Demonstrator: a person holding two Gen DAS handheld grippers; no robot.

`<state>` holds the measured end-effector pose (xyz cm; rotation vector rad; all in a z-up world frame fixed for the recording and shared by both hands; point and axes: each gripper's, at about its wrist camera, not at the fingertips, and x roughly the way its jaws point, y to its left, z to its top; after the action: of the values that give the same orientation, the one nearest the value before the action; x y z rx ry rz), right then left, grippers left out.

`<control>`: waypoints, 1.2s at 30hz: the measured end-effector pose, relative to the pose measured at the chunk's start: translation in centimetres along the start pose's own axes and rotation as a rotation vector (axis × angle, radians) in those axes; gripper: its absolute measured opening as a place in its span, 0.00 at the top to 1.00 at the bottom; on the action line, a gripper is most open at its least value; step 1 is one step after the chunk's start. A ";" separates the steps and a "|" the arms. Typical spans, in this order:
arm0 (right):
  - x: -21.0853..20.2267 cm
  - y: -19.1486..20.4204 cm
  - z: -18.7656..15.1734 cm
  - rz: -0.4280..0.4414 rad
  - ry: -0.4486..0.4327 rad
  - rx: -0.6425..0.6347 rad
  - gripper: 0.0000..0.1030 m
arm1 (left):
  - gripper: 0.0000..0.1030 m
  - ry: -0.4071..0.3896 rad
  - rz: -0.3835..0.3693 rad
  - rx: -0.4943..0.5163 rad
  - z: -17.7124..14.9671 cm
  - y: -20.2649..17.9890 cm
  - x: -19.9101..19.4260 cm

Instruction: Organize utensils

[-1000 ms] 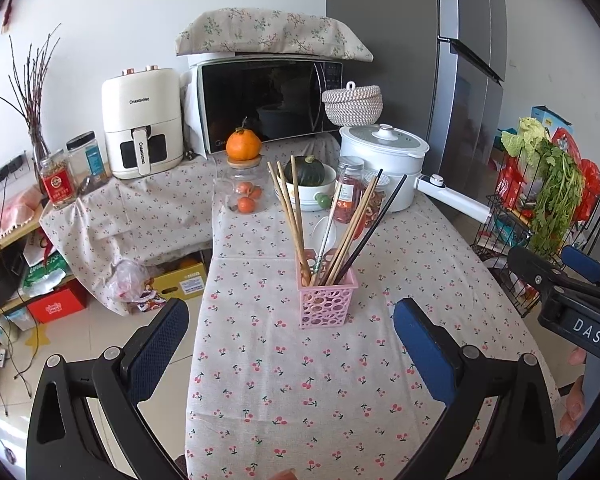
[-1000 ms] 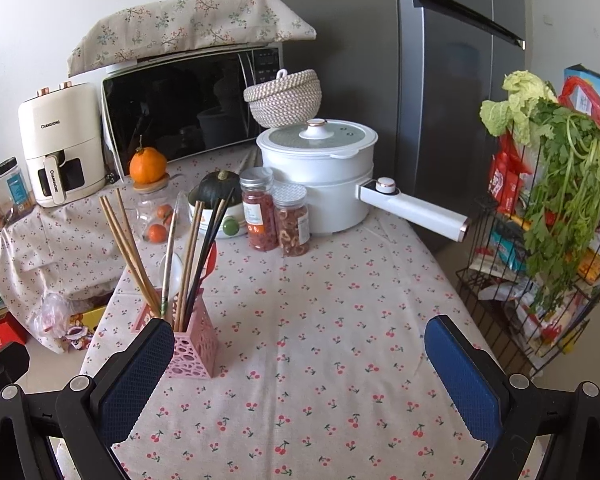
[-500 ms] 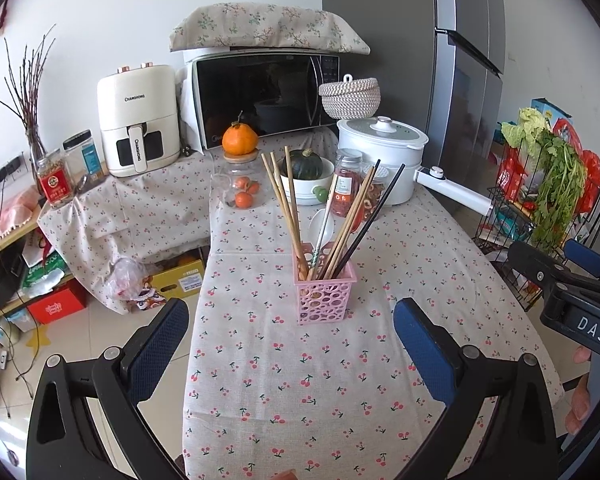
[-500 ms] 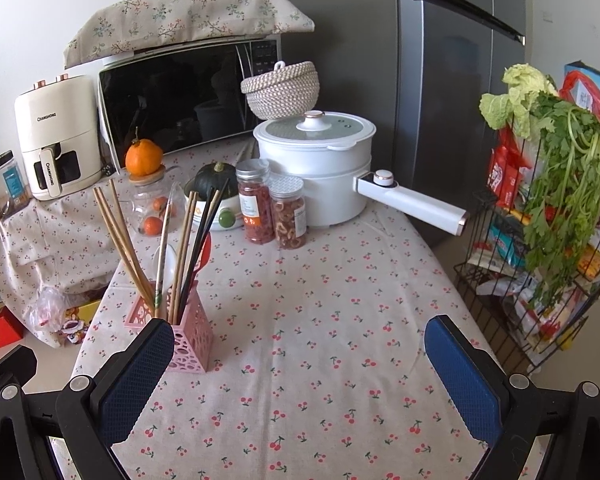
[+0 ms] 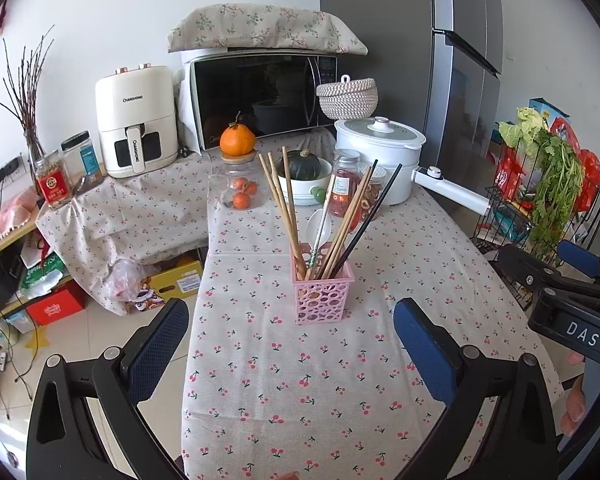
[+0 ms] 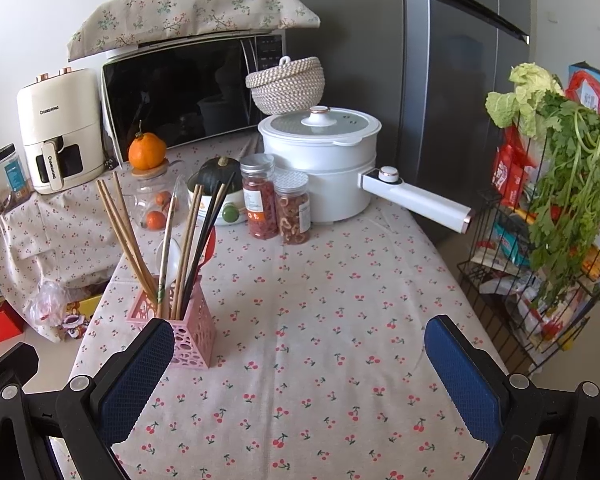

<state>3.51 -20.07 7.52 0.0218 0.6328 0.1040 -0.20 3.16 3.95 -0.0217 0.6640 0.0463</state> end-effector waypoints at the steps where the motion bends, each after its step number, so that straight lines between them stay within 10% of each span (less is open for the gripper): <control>1: 0.0 0.0 0.0 0.000 0.000 -0.001 0.00 | 0.00 0.000 0.000 0.000 0.0 0.0 0.1; 36: 0.4 -0.2 -0.4 0.003 0.012 -0.002 0.00 | 0.00 0.001 0.002 0.000 0.0 -0.1 -0.2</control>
<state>3.60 -20.27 6.92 0.0201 0.6445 0.1073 -0.32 3.09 4.09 -0.0209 0.6647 0.0480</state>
